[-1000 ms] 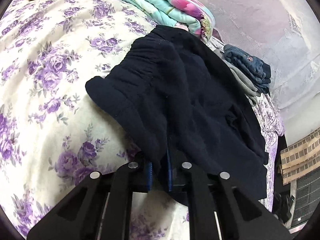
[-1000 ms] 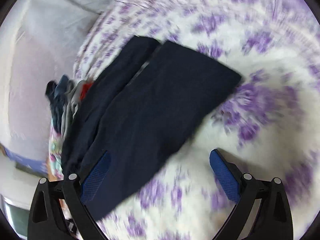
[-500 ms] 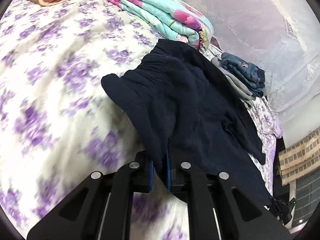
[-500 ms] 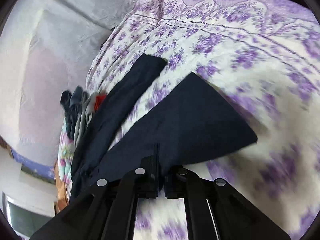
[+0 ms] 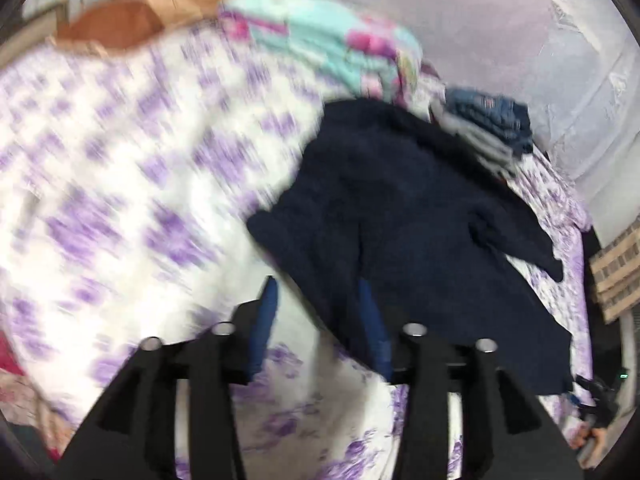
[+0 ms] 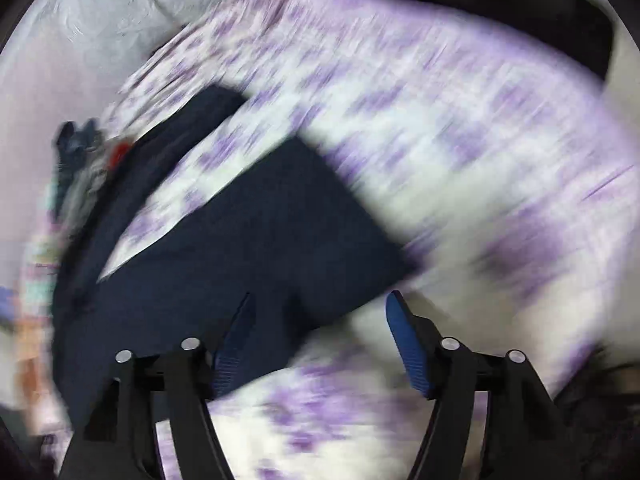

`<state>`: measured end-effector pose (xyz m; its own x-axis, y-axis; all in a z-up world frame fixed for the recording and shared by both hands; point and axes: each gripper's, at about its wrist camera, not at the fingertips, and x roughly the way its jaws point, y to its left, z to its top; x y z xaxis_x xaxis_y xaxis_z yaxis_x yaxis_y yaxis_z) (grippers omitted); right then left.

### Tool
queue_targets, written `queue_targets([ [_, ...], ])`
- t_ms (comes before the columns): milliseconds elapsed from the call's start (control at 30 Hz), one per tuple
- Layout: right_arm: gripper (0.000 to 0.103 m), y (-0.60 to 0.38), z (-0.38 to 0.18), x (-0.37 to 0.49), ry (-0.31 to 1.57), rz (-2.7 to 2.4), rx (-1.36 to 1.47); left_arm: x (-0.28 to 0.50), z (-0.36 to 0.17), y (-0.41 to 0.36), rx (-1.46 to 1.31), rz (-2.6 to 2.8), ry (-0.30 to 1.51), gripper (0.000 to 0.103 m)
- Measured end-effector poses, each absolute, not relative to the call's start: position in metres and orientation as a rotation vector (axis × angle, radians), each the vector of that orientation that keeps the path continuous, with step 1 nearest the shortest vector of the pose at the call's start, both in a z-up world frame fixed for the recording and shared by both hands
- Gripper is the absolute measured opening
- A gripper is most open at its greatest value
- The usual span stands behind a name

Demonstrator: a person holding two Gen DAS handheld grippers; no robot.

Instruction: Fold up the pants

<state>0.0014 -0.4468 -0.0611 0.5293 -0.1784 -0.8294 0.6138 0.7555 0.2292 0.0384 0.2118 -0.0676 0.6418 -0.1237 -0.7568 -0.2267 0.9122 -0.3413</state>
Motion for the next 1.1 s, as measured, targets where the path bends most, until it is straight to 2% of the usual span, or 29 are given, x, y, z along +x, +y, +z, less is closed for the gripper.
queue_targets([
  [100,0.073,-0.455,-0.027,0.005,0.789,-0.53,0.512,0.058,-0.041,0.214,-0.387,0.049,0.865,0.047],
  [267,0.074,-0.467,-0.007,0.113,0.788,-0.233,0.616,0.158,-0.029,0.189,-0.303,-0.032,0.939,0.052],
  [433,0.074,-0.473,-0.041,0.25,0.901,-0.223,0.632,0.243,-0.067,0.163,-0.303,-0.104,1.072,0.051],
  [600,0.074,-0.485,-0.09,0.316,1.021,-0.282,0.683,0.276,-0.112,0.162,-0.294,-0.061,1.172,0.046],
  [633,0.07,-0.486,-0.1,0.322,1.05,-0.279,0.705,0.277,-0.113,0.163,-0.289,-0.061,1.173,0.045],
  [667,0.037,-0.485,-0.109,0.323,1.05,-0.284,0.722,0.277,-0.113,0.162,-0.279,-0.062,1.173,0.045],
  [700,0.012,-0.484,-0.108,0.319,1.026,-0.309,0.705,0.276,-0.113,0.161,-0.265,-0.058,1.177,0.045],
  [867,0.011,-0.493,-0.087,0.281,0.959,-0.27,0.755,0.264,-0.109,0.154,-0.244,-0.049,1.178,0.035],
  [967,0.011,-0.496,-0.093,0.266,0.974,-0.307,0.749,0.258,-0.112,0.157,-0.245,-0.056,1.172,0.033],
  [1033,0.013,-0.5,-0.12,0.275,1.038,-0.324,0.768,0.262,-0.119,0.156,-0.244,-0.046,1.175,0.033],
  [1067,0.014,-0.503,-0.12,0.274,1.001,-0.322,0.768,0.264,-0.12,0.153,-0.228,-0.039,1.175,0.033],
  [1100,0.019,-0.501,-0.117,0.277,1.015,-0.327,0.743,0.266,-0.12,0.15,-0.199,-0.032,1.179,0.033],
])
